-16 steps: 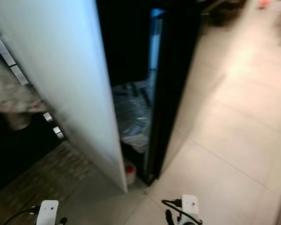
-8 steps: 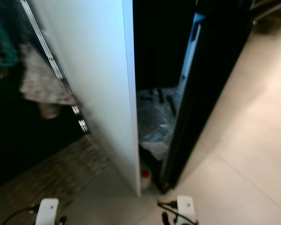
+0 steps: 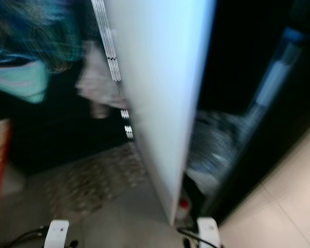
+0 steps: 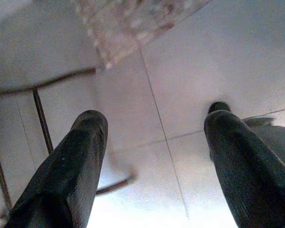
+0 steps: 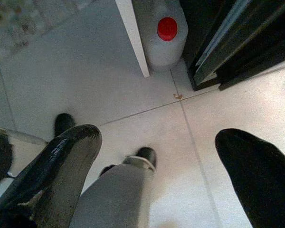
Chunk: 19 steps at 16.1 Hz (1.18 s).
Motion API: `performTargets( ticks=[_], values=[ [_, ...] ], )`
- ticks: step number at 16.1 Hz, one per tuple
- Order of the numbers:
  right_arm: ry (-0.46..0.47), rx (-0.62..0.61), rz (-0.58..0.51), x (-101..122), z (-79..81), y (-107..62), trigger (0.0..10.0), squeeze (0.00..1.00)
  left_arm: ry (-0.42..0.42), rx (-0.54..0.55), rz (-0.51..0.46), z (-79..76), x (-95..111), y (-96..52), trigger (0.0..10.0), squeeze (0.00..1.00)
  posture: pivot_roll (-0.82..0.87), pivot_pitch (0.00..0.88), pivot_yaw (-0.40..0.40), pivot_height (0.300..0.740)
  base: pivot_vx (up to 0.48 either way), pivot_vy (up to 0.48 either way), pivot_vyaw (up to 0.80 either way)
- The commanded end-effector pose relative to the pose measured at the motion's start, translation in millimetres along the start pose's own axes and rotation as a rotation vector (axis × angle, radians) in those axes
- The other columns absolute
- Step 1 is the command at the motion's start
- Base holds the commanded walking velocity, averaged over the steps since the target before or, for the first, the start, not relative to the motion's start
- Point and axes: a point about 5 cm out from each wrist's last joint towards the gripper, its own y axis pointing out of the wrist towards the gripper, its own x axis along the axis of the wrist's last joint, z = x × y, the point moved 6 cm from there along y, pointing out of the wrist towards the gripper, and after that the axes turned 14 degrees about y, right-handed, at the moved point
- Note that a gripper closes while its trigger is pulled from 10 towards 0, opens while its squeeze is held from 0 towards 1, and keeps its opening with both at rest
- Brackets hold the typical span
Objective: Restocking fridge
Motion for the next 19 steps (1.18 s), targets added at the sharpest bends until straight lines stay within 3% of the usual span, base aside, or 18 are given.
performTargets(
  ticks=[1, 7, 8, 9, 13, 15, 17, 19],
  values=[
    [-0.007, 0.034, 0.01, -2, 10.8, 1.6, 10.0, 0.0, 0.017, 0.002, 0.027, 2.4, -10, -1.4, 10.0, 0.0, -0.1, 0.091, -0.002, 0.74, 0.0, 0.0, 0.8],
    [0.026, 0.032, 0.001, -1, 9.3, 1.2, 10.0, 0.0, 0.036, -0.011, 0.021, -2.8, -9, -1.7, 10.0, 0.0, -0.09, 0.086, -0.003, 0.74, 0.0, 0.0, 0.8],
    [0.014, 0.037, 0.009, -2, 10.9, 1.5, 10.0, 0.0, 0.035, -0.01, 0.023, -2.3, -9, -1.8, 10.0, 0.0, -0.09, 0.085, 0.0, 0.74, 0.0, 0.0, 0.8],
    [-0.101, 0.065, 0.045, -8, 16.6, 1.6, 10.0, 0.0, 0.035, -0.005, 0.026, -0.7, -10, -1.8, 10.0, 0.0, -0.09, 0.085, 0.003, 0.74, 0.0, 0.0, 0.8],
    [-0.077, 0.061, 0.028, 0, 12.2, 1.6, 10.0, 0.0, 0.037, -0.003, 0.026, 0.5, -10, -1.7, 10.0, 0.0, -0.1, 0.082, 0.005, 0.74, 0.0, 0.0, 0.8],
    [-0.102, 0.062, 0.029, 2, 10.6, 1.5, 10.0, 0.0, 0.045, -0.008, 0.024, -0.9, -10, -1.8, 10.0, 0.0, -0.09, 0.074, 0.006, 0.74, 0.0, 0.0, 0.8],
    [-0.202, 0.1, 0.056, -2, 16.1, 1.3, 10.0, 0.0, 0.047, -0.009, 0.024, -1.0, -10, -1.9, 10.0, 0.0, -0.1, 0.066, 0.007, 0.74, 0.0, 0.0, 0.8],
    [-0.2, 0.117, 0.04, 3, 19.8, 2.0, 10.0, 0.0, 0.051, -0.01, 0.023, -1.4, -10, -2.0, 10.0, 0.0, -0.1, 0.06, 0.006, 0.74, 0.0, 0.0, 0.8]
  ],
)
